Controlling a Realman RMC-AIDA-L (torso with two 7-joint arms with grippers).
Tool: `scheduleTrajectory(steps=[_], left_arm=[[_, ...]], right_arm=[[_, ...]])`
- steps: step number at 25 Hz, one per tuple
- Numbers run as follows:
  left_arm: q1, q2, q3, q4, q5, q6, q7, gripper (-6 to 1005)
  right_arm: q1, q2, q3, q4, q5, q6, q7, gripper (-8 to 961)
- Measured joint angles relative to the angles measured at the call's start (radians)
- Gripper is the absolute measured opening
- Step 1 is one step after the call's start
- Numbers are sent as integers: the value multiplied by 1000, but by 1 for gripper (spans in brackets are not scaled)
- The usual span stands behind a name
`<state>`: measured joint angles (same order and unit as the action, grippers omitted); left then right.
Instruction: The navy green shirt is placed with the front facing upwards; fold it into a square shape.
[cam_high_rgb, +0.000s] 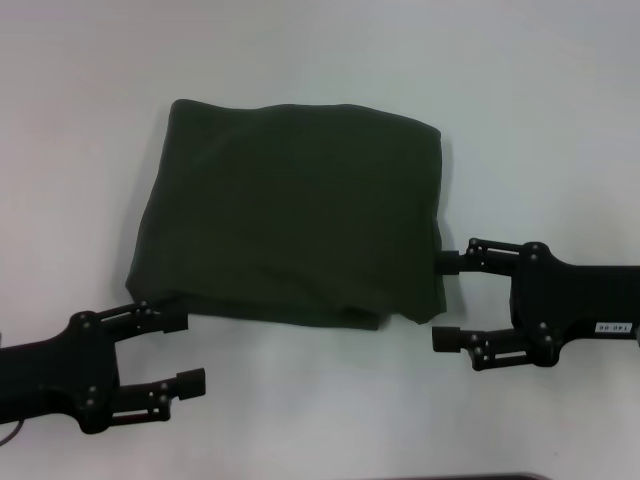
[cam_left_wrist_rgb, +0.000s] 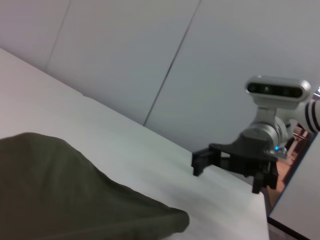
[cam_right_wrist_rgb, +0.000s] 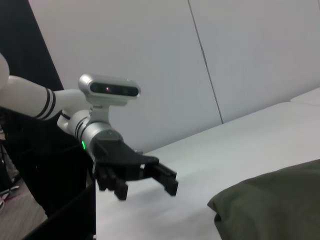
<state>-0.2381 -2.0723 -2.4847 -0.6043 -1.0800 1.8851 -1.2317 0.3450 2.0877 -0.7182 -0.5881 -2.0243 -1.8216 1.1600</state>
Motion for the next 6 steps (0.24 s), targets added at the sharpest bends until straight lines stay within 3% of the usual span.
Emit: scheduleTrajectory(steps=[6], left_arm=[[-2,5,-17,-3,5,5,1,824]], right_arm=[[-8,0,-3,46,-1,18,-57,910]])
